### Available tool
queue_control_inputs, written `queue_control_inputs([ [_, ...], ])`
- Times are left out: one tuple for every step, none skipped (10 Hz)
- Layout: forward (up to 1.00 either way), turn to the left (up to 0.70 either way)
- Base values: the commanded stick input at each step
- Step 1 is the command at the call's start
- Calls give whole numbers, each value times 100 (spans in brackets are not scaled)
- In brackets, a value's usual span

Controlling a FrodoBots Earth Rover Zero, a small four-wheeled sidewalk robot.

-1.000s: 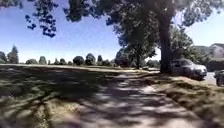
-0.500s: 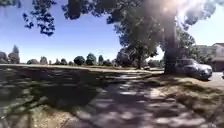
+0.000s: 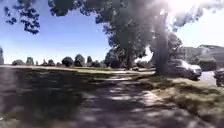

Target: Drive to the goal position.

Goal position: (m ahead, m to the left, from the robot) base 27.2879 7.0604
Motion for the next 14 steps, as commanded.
queue_control_inputs([
  [70, 0],
  [70, 0],
  [70, -2],
  [70, 0],
  [70, 0],
  [70, -5],
  [70, -18],
  [70, -33],
  [70, -14],
  [70, -1],
  [70, 0],
  [70, 0],
  [70, 0],
  [70, -4],
])
